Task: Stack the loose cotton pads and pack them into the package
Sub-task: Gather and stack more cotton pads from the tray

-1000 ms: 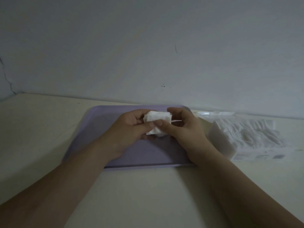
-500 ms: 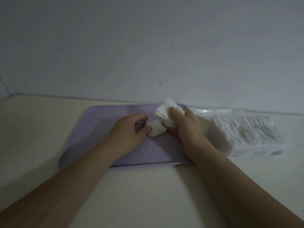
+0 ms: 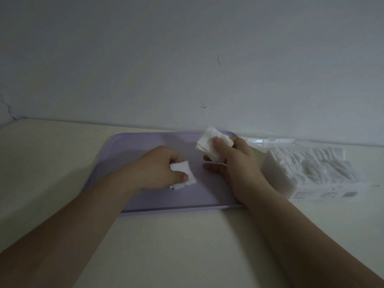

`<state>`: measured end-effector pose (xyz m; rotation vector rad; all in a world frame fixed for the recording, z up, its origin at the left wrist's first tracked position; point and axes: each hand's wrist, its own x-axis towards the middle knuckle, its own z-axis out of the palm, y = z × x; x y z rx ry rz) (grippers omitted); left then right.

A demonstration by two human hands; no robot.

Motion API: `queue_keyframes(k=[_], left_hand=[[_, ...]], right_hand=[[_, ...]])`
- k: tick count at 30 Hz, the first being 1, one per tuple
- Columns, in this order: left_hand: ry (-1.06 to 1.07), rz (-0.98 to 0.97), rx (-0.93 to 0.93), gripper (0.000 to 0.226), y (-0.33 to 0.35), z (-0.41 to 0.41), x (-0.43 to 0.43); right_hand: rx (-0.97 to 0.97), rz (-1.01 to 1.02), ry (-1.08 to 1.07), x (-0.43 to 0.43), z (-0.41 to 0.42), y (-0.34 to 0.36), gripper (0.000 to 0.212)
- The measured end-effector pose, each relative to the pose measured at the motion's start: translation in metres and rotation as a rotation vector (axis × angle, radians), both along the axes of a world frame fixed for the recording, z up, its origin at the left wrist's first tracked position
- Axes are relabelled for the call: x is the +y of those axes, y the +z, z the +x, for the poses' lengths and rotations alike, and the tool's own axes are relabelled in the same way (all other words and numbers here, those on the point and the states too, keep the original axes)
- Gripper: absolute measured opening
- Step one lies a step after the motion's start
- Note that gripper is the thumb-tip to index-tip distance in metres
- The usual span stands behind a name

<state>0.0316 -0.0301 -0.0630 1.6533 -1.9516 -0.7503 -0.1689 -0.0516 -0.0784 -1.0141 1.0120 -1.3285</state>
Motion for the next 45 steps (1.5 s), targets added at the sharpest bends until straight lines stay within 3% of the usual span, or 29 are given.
queue_keyframes(k=[3, 8, 10, 15, 19, 21, 25, 29, 34, 39, 45], left_hand=[[-0.037, 0.031, 0.099, 0.015, 0.002, 0.004, 0.004], [-0.047, 0.070, 0.052, 0.028, 0.002, 0.007, 0.004], [-0.076, 0.099, 0.012, 0.022, 0.003, 0.006, 0.003], [-0.122, 0.106, 0.000, 0.010, 0.007, 0.005, 0.009], [-0.157, 0.082, -0.002, 0.021, 0.009, 0.005, 0.011], [-0.172, 0.096, -0.044, 0.023, 0.010, 0.005, 0.011], [-0.203, 0.158, -0.105, 0.007, 0.014, 0.003, 0.014], [-0.207, 0.096, -0.142, 0.009, 0.014, 0.005, 0.014], [-0.188, -0.013, 0.058, 0.011, 0.015, 0.008, 0.010], [-0.069, -0.034, 0.523, 0.012, 0.022, 0.009, 0.009], [-0.078, 0.058, 0.651, 0.013, 0.021, 0.008, 0.009]], right_hand=[[0.029, -0.057, -0.035, -0.001, -0.001, -0.005, 0.021], [0.181, -0.135, -0.074, 0.000, -0.003, -0.007, 0.022], [0.245, -0.167, -0.060, 0.000, -0.004, -0.008, 0.019], [0.497, -0.295, -0.065, 0.000, -0.004, -0.008, 0.017], [0.702, -0.301, -0.030, 0.000, -0.004, -0.010, 0.026], [0.713, -0.296, -0.031, -0.001, -0.004, -0.011, 0.031], [0.654, -0.265, -0.038, 0.000, -0.005, -0.010, 0.034], [0.663, -0.272, -0.032, 0.000, -0.005, -0.011, 0.031], [0.624, -0.261, -0.053, -0.002, -0.006, -0.012, 0.026], [0.494, -0.227, -0.073, -0.004, -0.008, -0.012, 0.014], [0.410, -0.230, 0.016, 0.000, -0.004, -0.009, 0.015]])
